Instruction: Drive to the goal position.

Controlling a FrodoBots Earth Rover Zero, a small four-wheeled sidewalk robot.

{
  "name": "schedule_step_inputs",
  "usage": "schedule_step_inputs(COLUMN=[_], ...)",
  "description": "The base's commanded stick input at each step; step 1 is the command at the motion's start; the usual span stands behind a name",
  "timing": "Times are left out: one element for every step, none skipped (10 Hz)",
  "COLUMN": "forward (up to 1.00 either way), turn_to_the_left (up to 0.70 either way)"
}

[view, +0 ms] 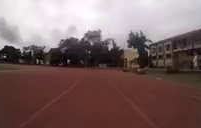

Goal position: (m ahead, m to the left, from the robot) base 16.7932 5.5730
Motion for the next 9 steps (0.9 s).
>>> schedule_step_inputs(forward=[0.50,0.50,0.50,0.50,0.50,0.50,0.50,0.50,0.50], turn_to_the_left=[0.00,0.00,0.00,0.00,0.00,0.00,0.00,0.00,0.00])
